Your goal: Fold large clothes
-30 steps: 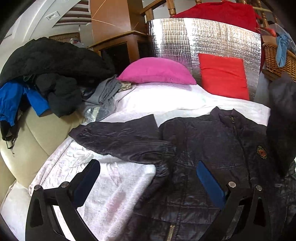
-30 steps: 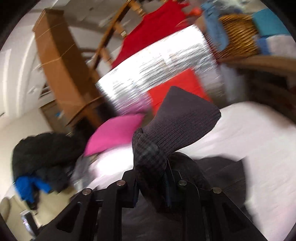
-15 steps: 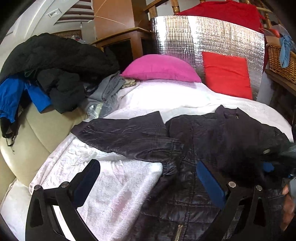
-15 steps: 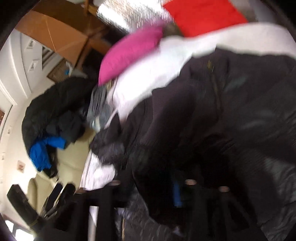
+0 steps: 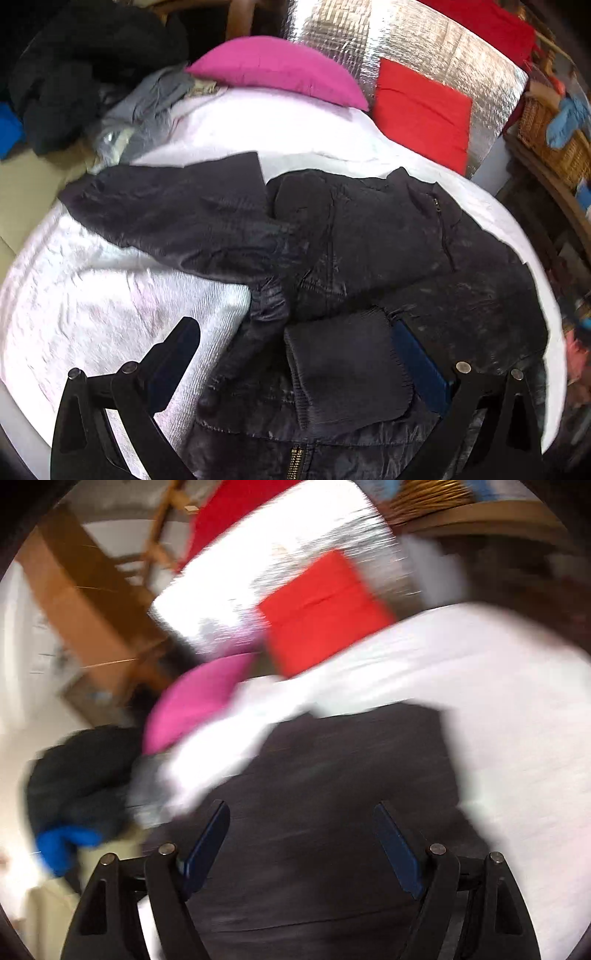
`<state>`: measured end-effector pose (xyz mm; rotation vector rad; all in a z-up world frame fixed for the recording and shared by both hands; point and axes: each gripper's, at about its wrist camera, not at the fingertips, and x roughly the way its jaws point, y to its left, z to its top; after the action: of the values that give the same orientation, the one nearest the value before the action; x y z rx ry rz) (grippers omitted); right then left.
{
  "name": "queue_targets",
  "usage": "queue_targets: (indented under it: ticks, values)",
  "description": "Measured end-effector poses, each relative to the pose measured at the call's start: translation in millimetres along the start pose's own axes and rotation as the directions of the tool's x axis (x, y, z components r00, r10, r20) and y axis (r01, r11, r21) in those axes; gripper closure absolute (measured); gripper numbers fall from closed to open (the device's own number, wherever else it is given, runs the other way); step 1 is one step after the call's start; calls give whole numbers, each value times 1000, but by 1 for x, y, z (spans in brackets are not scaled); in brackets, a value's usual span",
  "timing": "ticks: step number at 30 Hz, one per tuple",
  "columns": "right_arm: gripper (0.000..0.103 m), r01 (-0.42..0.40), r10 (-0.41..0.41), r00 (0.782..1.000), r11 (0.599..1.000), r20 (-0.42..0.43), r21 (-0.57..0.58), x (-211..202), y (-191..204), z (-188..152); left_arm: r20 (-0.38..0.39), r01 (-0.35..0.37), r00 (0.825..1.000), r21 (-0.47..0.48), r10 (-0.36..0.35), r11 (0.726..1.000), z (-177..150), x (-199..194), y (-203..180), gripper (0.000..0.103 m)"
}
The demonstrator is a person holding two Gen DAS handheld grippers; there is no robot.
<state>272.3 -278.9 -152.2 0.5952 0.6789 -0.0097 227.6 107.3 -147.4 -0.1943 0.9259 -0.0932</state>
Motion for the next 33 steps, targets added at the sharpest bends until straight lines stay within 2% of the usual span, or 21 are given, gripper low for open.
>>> queue_targets:
  ticks: [2, 4, 5, 6, 10, 13, 15, 18, 20, 22, 23, 26, 28, 29, 30, 31, 33]
  values:
    - [20, 69, -68, 997, 997, -32, 22, 12, -23, 2, -19, 44, 999, -35, -45, 998, -1, 1, 9, 1]
    - [20, 123, -121, 991, 992, -59, 19, 27, -34, 0, -46, 60, 997, -45, -62, 997, -5, 5, 12, 9]
    - [20, 141, -139, 987, 990, -80, 22, 35, -43, 0, -70, 68, 995, -39, -71, 997, -9, 9, 11, 16]
    - [20, 139, -136, 986, 990, -97, 32, 39, -52, -1, -103, 77, 992, -21, -79, 997, -13, 16, 7, 22]
    - [20, 120, -114, 985, 992, -133, 45, 57, -68, -3, -207, 96, 975, 49, -84, 994, -28, 37, -13, 22]
    - [20, 88, -78, 986, 994, -148, 58, 63, -68, -2, -190, 107, 978, 129, -82, 986, -33, 38, -33, 23]
    - [20, 92, -84, 985, 995, -150, 46, 65, -64, -2, -178, 113, 980, 157, -84, 981, -33, 37, -39, 38]
    - [20, 85, -77, 985, 995, -152, 52, 66, -65, -2, -146, 103, 986, 199, -74, 974, -33, 35, -46, 51]
    - [20, 80, -69, 986, 995, -152, 66, 66, -68, -1, -139, 98, 988, 212, -69, 972, -33, 37, -48, 51]
    - [20, 80, -68, 986, 995, -155, 68, 64, -70, -1, -153, 101, 986, 190, -72, 977, -32, 42, -46, 45]
    - [20, 81, -70, 985, 995, -157, 64, 65, -70, -1, -160, 97, 985, 179, -69, 979, -29, 48, -42, 38]
    - [23, 114, -108, 978, 993, -180, 22, 71, -66, -5, -167, 108, 982, 132, -86, 985, -26, 54, -34, 38]
    - [35, 149, -148, 972, 989, -182, -7, 75, -63, -7, -143, 117, 985, 112, -100, 987, -26, 54, -32, 61]
    - [40, 163, -162, 970, 987, -181, -11, 75, -63, -7, -120, 106, 988, 111, -93, 988, -25, 54, -34, 77]
    - [48, 170, -168, 970, 985, -175, -5, 74, -64, -6, -108, 96, 991, 117, -84, 989, -24, 54, -35, 85]
    - [56, 170, -167, 971, 986, -171, -1, 72, -64, -6, -90, 87, 993, 129, -76, 988, -22, 56, -38, 88]
    - [63, 171, -169, 972, 985, -161, -1, 67, -64, -4, -58, 72, 996, 140, -65, 987, -16, 57, -41, 94]
